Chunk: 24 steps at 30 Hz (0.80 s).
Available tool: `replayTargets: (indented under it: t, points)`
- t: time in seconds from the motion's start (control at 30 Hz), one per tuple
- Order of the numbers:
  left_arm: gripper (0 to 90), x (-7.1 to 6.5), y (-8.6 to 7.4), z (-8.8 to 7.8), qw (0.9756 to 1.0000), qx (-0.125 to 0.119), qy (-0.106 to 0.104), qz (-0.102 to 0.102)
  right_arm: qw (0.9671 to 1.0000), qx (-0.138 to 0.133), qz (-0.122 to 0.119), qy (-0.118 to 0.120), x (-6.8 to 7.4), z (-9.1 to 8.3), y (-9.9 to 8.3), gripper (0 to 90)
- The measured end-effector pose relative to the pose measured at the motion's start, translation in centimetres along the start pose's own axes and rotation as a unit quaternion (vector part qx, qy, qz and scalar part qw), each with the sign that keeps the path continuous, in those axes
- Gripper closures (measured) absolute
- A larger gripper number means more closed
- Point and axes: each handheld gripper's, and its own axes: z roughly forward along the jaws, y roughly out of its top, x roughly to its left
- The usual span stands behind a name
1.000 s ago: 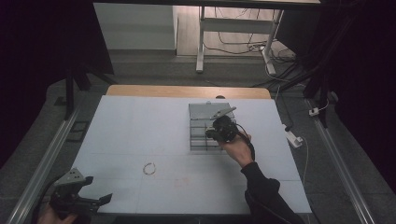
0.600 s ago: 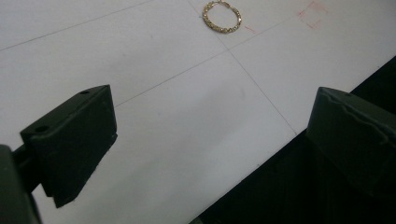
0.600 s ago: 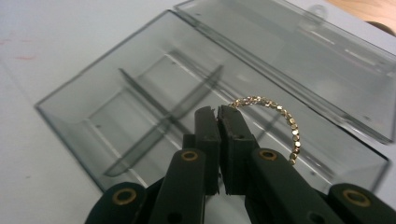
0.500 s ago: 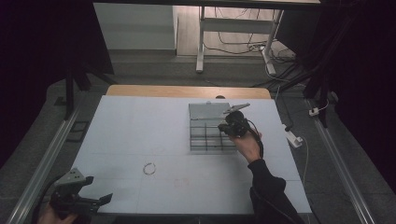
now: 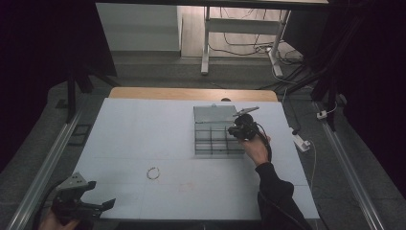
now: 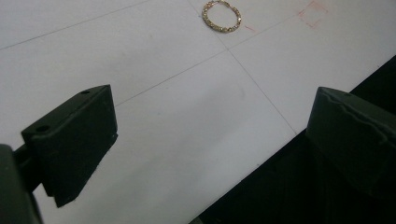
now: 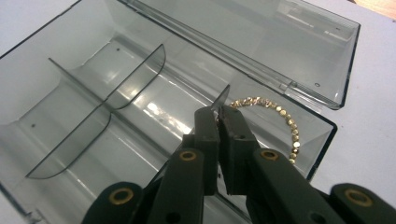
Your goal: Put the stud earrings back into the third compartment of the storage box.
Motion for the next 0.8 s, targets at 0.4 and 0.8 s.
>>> replayTargets:
  t: [0.4,0.8]
  points:
    - [2.0,0.0,0.0,0.0,1.0000,-0.001,-0.001,0.002,0.9995,-0.018,0.027,0.006,0.3,-0.9,0.3,62.9]
    - [2.0,0.0,0.0,0.0,1.0000,-0.001,-0.001,0.001,0.9986,-0.032,0.005,0.042,2.8,-1.2,1.4,32.6]
